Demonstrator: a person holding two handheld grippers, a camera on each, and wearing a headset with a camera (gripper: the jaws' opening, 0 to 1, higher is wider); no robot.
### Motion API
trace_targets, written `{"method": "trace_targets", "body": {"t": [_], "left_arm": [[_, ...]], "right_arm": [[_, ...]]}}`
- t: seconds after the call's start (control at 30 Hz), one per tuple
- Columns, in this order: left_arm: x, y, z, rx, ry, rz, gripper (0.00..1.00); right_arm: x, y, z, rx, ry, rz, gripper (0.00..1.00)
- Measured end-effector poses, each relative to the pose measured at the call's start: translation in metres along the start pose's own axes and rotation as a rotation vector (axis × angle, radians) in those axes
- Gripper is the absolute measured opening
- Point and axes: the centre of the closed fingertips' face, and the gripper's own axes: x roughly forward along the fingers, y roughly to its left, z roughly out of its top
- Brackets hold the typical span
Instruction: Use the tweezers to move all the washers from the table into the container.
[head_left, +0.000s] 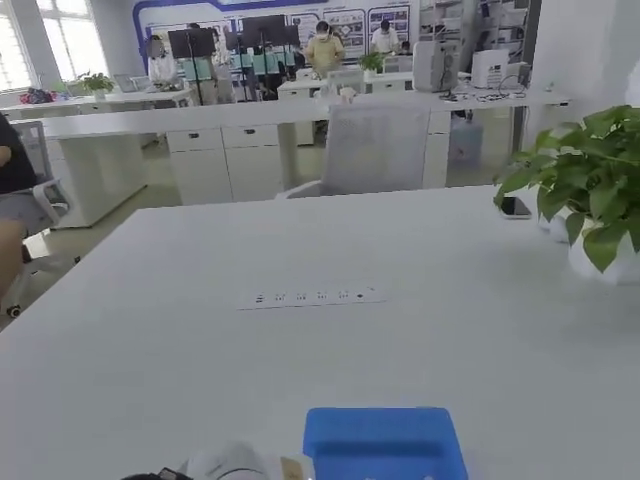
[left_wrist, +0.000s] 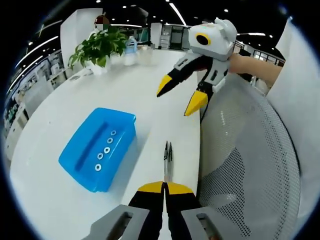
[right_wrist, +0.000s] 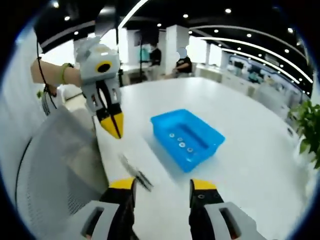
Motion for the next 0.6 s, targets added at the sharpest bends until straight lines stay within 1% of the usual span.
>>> {"method": "trace_targets", "body": {"t": [0.03,0.07,0.1,0.13,0.17,0.23,0.3,0.43,0.5,0.6], "left_arm": [[0.001,0.0,-0.001,0.0,0.002,-0.001,0.0],[0.002,0.001,-0.002,-0.002,0.007,-0.003,0.0],[0.003,0.001,-0.004,-0.001,0.016,-0.005,0.0],[0.004,0.001,-0.006,-0.001,0.023,-0.005,0.0],[0.005,0.002,-0.007,-0.004,0.023,-0.004,0.0],[0.005,0.002,-0.007,-0.009,0.021,-0.003,0.0],[0.005,0.002,-0.008,-0.011,0.018,0.002,0.0],[0.003,0.002,-0.008,-0.025,0.005,0.012,0.0],[0.001,0.002,-0.006,-0.036,-0.016,0.023,0.0],[-0.003,0.003,-0.003,-0.054,-0.056,0.043,0.0]], "right_arm": [[-0.006,-0.009,0.003,-0.002,-0.028,-0.044,0.45],[-0.01,-0.014,0.005,0.009,-0.044,-0.069,0.45],[-0.016,-0.02,0.005,0.038,-0.057,-0.102,0.45],[-0.017,-0.022,0.004,0.044,-0.057,-0.111,0.44],[-0.022,-0.027,0.004,0.049,-0.066,-0.142,0.45],[-0.028,-0.031,0.005,0.064,-0.086,-0.17,0.45],[-0.032,-0.031,0.005,0.083,-0.108,-0.179,0.45],[-0.033,-0.03,0.003,0.092,-0.115,-0.186,0.45],[-0.03,-0.026,0.004,0.097,-0.126,-0.173,0.44],[-0.028,-0.023,0.01,0.127,-0.169,-0.166,0.44]]}}
